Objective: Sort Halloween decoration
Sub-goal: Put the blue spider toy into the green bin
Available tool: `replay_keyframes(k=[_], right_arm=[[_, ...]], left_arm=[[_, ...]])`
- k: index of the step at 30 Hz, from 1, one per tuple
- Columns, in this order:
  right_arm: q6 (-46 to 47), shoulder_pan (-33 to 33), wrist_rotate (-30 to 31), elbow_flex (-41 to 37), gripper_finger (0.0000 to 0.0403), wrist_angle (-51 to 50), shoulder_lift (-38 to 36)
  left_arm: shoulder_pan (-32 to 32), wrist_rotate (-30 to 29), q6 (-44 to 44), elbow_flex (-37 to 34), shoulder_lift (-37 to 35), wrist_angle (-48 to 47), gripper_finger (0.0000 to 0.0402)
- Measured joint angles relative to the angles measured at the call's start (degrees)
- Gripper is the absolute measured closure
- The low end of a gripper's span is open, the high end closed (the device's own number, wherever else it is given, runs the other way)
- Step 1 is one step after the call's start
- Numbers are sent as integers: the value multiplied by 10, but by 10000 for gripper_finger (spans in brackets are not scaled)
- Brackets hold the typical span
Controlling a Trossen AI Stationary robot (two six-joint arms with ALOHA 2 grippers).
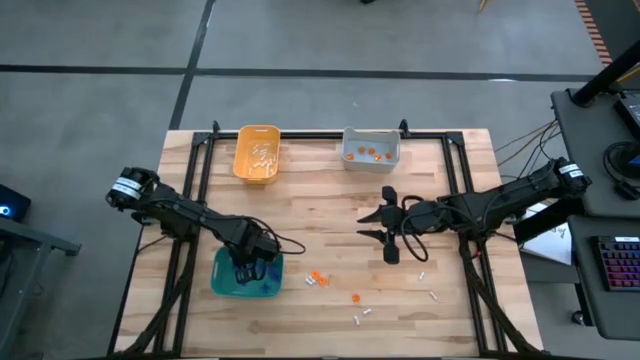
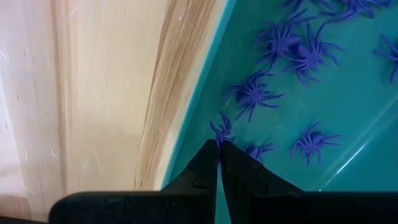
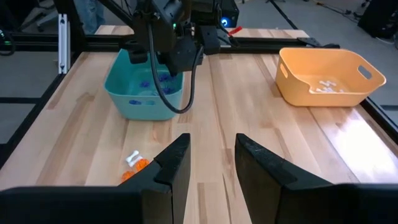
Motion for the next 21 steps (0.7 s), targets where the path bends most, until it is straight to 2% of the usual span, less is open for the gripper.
replay_keyframes(k=[14, 21], right_arm=[[8, 0, 0, 0, 287, -8, 0], [8, 0, 0, 0, 287, -8, 0]], left_arm=[[-1, 19, 0, 0, 0, -2, 400], [-1, 19, 0, 0, 0, -3, 348]])
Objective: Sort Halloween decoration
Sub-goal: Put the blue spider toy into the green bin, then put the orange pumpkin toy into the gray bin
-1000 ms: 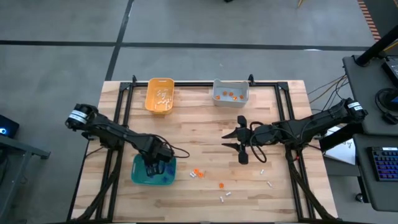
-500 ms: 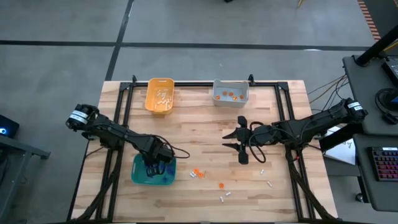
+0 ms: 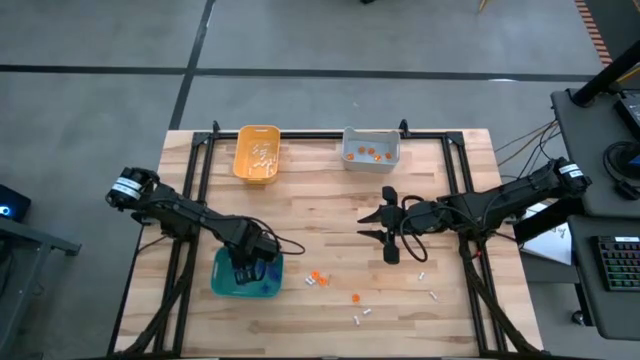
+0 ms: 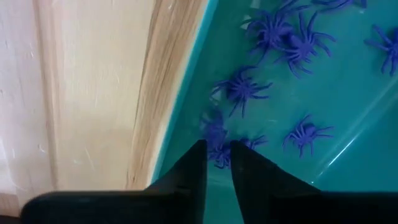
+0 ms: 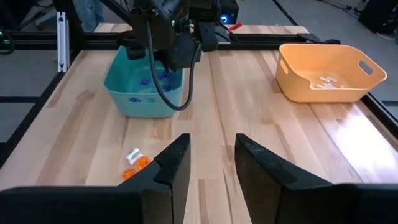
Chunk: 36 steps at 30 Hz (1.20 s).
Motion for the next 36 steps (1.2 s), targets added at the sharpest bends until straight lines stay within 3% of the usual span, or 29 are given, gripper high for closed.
replay_keyframes(k=[6, 12, 18, 25, 31, 36], right_arm=[[11, 0, 0, 0, 287, 0, 0], [57, 0, -4, 0, 287, 1, 0], [95, 0, -34, 0, 287, -1, 1], [139, 1, -83, 0, 287, -2, 37], [204, 12, -129, 40, 287, -101, 96], [245, 38, -138, 108, 287, -224, 161]], left_arm=[[0, 0, 0, 0, 0, -2, 309], [0, -6, 14, 46, -3, -72, 306], [0, -95, 81, 127, -10, -62, 313], [0, -198, 208, 212, -10, 20, 315], [0, -212, 319, 227, -12, 152, 315], [0, -212, 337, 212, -13, 259, 315]])
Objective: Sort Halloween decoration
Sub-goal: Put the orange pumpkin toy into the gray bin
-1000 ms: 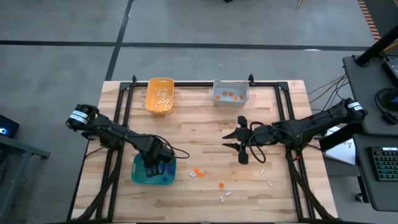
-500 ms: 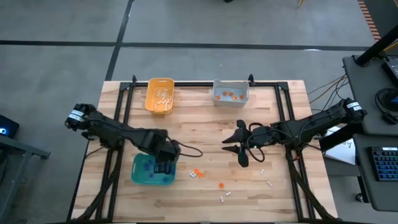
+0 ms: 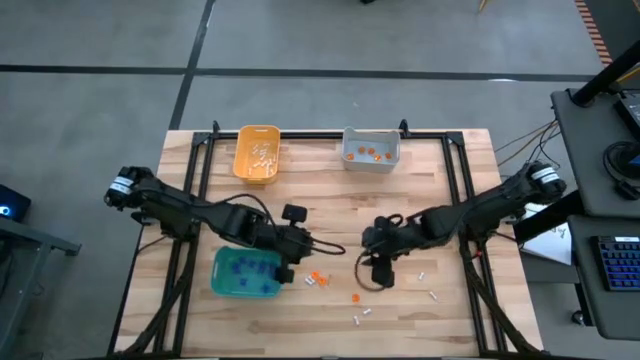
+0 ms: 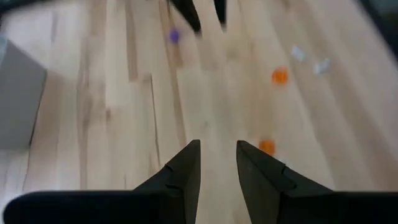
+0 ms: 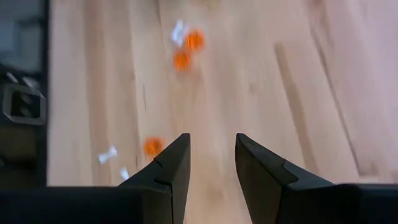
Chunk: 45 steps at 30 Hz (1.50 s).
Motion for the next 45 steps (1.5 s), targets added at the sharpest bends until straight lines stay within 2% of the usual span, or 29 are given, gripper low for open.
replay_keyframes(k=[5, 9, 15, 23, 31, 38, 45], right_arm=[[-2, 35, 1, 68, 288, -119, 67], [-19, 64, 2, 105, 297, -163, 112], [-50, 107, 2, 120, 314, -158, 151], [-50, 135, 19, 121, 330, -123, 189], [-69, 140, 25, 120, 324, -58, 213], [-101, 140, 54, 119, 322, -3, 216], [-93, 140, 64, 117, 284, 9, 216]], left_arm=[[-8, 2, -7, -42, -2, 113, 316], [-14, 4, -31, -79, -6, 199, 316], [-29, 13, -68, -120, -6, 310, 316], [-53, 14, -93, -120, -7, 387, 316], [-67, 13, -122, -119, -10, 395, 316], [-67, 13, -127, -120, -10, 396, 316], [-67, 13, -126, -119, -10, 396, 316]])
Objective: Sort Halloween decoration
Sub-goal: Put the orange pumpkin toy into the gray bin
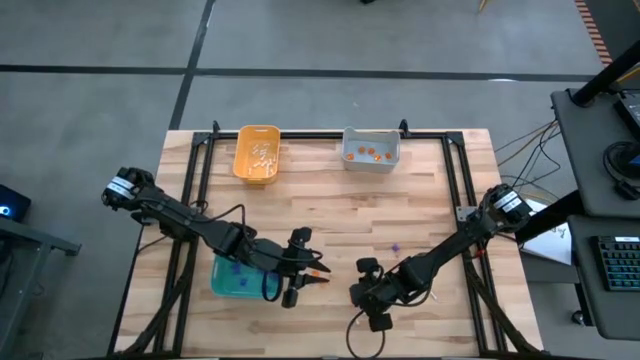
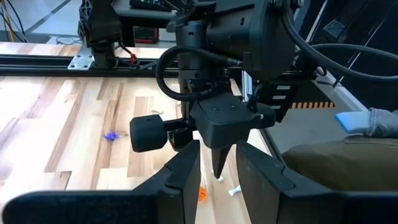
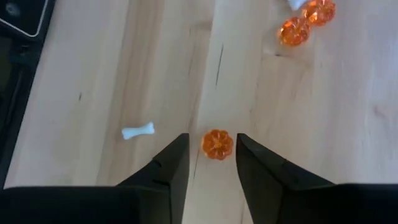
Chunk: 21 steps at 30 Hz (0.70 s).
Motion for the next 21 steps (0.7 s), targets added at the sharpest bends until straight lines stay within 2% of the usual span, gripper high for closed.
replay_keyframes(k=[7, 13, 21], right_arm=[[11, 0, 15, -17, 251, 8, 0], [8, 0, 22, -36, 250, 59, 0], [18, 0, 29, -49, 249, 76, 0]], left_arm=[[0, -1, 1, 0, 0, 2, 316], [0, -2, 1, 0, 0, 2, 316], [0, -2, 1, 0, 0, 2, 316]])
